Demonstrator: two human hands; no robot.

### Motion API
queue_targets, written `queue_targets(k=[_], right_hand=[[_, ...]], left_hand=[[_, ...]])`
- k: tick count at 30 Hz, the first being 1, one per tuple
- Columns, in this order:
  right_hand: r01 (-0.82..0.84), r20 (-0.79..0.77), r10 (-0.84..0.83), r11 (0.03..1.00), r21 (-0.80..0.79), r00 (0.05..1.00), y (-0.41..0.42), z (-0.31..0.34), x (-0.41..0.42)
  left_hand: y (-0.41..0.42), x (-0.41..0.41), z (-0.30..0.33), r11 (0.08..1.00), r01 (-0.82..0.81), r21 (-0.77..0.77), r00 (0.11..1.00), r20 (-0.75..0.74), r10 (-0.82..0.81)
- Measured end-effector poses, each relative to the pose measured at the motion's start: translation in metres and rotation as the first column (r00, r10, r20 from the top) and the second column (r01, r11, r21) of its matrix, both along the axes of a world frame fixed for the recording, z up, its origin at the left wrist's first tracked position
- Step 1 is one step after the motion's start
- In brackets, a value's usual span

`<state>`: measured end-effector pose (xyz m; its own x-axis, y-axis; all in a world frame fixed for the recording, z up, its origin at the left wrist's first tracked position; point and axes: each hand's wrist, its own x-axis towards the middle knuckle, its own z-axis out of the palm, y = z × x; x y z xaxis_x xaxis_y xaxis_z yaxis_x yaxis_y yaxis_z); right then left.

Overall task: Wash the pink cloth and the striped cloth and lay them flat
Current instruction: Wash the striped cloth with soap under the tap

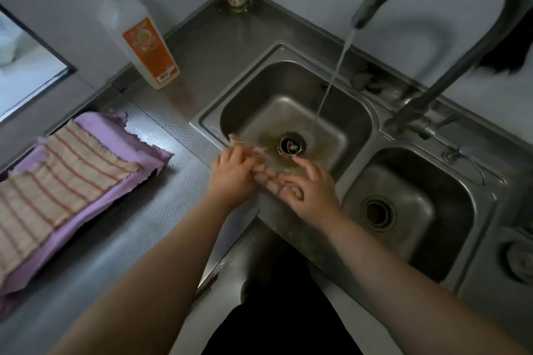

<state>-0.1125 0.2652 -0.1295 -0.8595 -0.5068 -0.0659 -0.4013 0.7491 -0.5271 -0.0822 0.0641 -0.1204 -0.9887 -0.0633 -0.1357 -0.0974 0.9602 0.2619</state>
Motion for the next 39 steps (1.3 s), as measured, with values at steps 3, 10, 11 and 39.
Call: queue_targets(k=[3,10,11,39], right_hand=[[-0.137,0.128,0.102,0.943,0.303,0.987,-0.016,-0.027,0.053],[-0.160,0.125,0.118,0.892,0.423,0.985,-0.018,-0.074,0.116],[-0.194,0.149,0.142,0.877,0.440,0.979,-0.007,-0.073,0.119],[-0.725,0.230,0.687,0.660,0.199,0.689,0.182,-0.056,0.084]], left_hand=[[-0.002,0.038,-0.031,0.992,0.118,-0.055,0.953,0.288,-0.097],[0.021,0.067,-0.065,0.981,0.189,0.041,0.937,0.290,-0.193],[0.027,0.075,-0.069,0.979,0.191,0.073,0.940,0.274,-0.204],[0.201,0.079,-0.022,0.986,0.073,0.148,0.800,0.582,-0.147]])
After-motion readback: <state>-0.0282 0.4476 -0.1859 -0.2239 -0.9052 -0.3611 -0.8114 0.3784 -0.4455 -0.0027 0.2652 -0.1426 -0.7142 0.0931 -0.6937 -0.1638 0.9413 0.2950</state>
